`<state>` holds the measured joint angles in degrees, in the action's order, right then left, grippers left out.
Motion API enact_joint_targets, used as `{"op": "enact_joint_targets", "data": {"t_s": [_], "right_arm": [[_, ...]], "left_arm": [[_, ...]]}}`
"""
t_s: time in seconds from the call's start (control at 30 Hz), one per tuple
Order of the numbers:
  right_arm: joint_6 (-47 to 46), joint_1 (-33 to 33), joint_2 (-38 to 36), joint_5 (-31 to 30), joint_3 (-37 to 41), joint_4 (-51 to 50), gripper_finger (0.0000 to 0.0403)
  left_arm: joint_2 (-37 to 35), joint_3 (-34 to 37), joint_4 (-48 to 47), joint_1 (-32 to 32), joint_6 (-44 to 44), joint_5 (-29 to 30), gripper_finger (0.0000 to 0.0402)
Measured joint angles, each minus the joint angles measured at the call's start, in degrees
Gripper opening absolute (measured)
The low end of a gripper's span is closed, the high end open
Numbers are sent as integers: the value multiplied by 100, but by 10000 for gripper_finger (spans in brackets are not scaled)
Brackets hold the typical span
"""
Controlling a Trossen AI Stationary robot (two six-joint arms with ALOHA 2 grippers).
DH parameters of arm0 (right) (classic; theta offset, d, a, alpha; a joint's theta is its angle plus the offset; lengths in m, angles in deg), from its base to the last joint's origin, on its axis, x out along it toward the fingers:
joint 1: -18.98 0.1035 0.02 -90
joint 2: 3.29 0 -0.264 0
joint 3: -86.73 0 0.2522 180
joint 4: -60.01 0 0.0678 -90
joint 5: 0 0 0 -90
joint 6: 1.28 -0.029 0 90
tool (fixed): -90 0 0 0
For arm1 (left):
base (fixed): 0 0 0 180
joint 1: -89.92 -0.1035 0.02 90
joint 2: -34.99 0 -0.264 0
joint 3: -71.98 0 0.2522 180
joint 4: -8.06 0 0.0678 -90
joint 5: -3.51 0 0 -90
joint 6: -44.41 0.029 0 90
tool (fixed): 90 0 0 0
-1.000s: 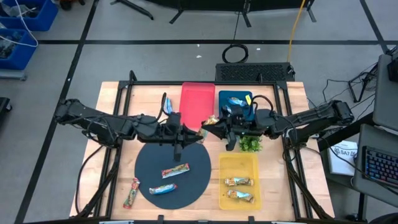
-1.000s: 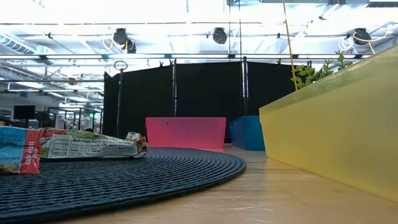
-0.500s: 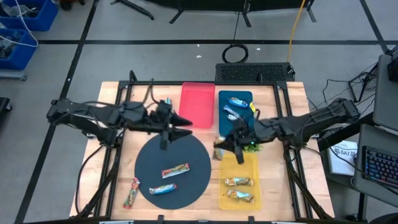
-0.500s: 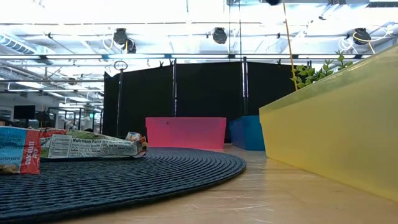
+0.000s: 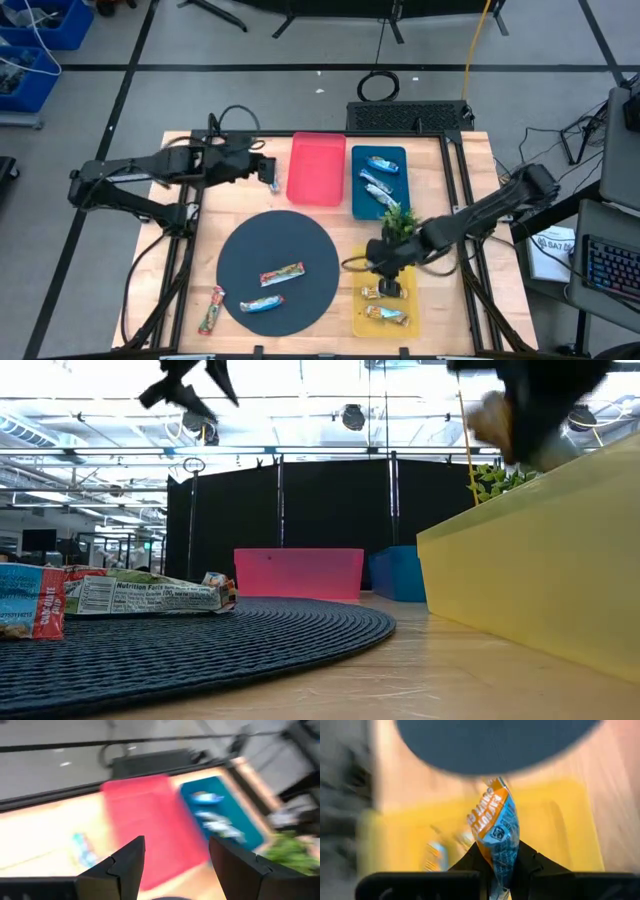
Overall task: Pick and place Granola Bars by type
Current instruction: Put the yellow granola bar into the yellow bin
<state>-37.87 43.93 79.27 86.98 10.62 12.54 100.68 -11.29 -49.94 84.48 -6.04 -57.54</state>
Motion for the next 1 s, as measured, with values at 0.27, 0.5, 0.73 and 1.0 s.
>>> {"op": "enact_joint_targets", "data": {"t_s": [0.27,0.5,0.73,1.0], "right_arm": [[609,-10,1088,452,0,-581,38],[262,9,1087,1224,0,-472,119],[-152,20,476,1072,0,-499,174],[-454,28,-11,1048,-2,-232,168]], "left_arm": [[752,102,-867,-881,-140,-164,225],[1501,608,-499,-1521,-460,-632,225],[2078,1378,309,-1780,-751,-877,225],[2523,2041,1518,-1824,-1004,-1292,225]]}}
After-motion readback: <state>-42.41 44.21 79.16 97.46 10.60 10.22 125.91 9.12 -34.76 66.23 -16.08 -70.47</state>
